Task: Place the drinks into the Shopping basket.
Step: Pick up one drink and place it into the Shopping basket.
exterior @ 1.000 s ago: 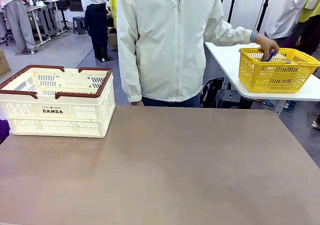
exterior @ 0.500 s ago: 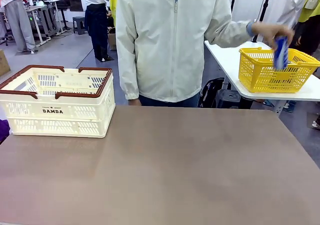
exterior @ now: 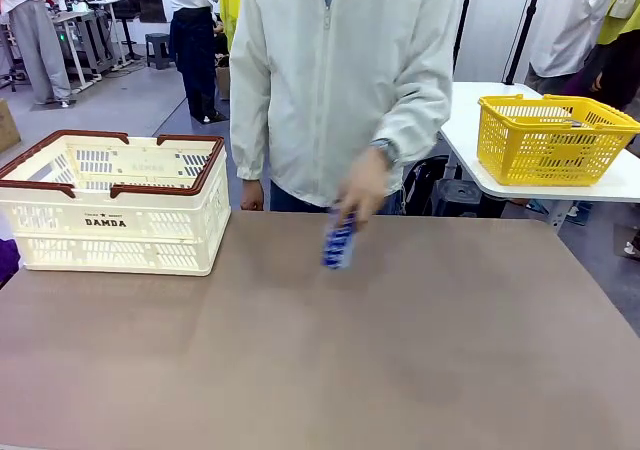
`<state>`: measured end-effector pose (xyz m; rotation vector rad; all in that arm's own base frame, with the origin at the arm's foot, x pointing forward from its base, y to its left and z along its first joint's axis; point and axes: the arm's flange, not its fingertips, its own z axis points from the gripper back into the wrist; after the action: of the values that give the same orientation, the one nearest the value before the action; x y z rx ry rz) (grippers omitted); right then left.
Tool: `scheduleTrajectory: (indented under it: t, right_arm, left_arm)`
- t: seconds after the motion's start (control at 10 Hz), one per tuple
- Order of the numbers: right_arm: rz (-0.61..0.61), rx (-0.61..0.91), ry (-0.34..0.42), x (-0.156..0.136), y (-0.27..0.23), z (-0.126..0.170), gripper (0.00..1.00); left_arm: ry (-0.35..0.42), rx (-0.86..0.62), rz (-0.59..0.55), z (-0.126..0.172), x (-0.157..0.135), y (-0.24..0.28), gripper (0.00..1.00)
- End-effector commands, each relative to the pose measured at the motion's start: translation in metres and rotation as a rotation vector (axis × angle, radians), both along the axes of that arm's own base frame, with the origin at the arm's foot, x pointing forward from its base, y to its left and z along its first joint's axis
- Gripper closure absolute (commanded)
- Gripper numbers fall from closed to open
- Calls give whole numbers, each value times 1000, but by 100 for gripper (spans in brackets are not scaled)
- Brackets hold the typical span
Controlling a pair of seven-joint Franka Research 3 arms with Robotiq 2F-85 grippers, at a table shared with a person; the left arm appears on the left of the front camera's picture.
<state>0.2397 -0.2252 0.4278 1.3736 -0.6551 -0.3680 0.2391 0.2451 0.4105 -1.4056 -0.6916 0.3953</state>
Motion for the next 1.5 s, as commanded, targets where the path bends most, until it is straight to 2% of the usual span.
scheduleTrajectory:
  t: [0.0, 1.4]
  right_arm:
    - [14, -11, -7, -1, -2, 4, 0]
    - [14, -11, -7, -1, -2, 4, 0]
  left_arm:
    - [6, -6, -10, 3, -3, 0, 0]
    - [6, -6, -10, 3, -3, 0, 0]
